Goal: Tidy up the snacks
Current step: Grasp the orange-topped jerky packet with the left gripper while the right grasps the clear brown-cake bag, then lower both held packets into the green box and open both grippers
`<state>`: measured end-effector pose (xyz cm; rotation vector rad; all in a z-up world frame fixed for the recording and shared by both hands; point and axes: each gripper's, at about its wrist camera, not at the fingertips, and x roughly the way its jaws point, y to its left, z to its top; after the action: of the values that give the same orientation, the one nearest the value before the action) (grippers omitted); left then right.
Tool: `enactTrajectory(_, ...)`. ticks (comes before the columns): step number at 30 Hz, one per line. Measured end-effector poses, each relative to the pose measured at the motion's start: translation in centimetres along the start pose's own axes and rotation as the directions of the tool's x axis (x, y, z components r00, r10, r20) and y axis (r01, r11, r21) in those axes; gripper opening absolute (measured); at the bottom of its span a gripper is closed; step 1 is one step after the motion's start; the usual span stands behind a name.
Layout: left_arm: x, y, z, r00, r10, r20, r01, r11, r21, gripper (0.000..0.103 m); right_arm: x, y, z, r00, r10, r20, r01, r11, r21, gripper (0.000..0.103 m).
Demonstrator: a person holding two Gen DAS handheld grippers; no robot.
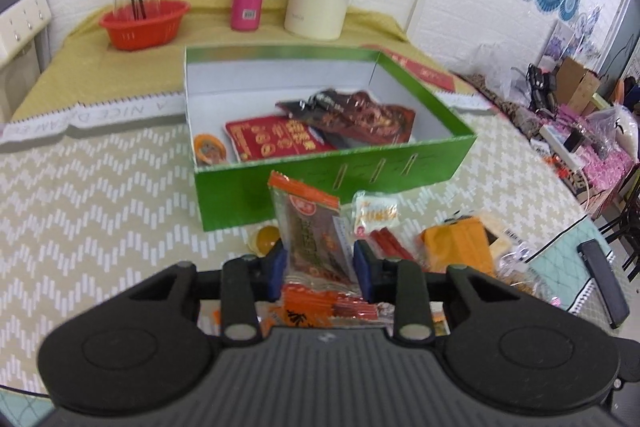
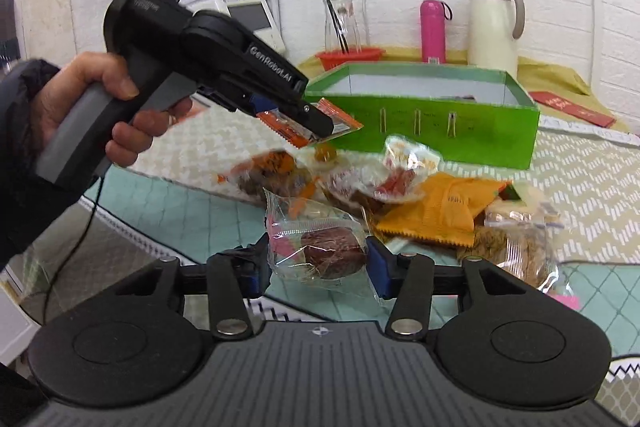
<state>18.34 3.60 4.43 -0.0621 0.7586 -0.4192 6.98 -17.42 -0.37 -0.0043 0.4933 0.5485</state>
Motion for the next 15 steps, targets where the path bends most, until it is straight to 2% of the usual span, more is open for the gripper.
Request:
enactTrajectory(4, -2.1, -0.1, 1.4, 0.998, 0.006, 0.07, -0.006, 1.0, 0.004, 0.031, -0.9, -0.2, 2.2, 0.997, 0.029, 0.073, -0.029, 1.0, -0.004, 0.082)
enactTrajectory(8, -2.8, 0.5, 3.3, 0.992, 0.019, 0.125, -0.014, 0.999, -0.044, 0.031, -0.5, -0.7, 5.4, 0.99, -0.003, 0.141, 0.009, 0.999, -0.04, 0.083)
enactTrajectory(15, -0.5, 2.0, 6.5, 0.985, 0.07, 0.16, -0.052, 0.992, -0.113, 0.03, 4.5, -3.0, 10.0, 0.98, -0.089, 0.18, 0.1, 0.993, -0.055, 0.083)
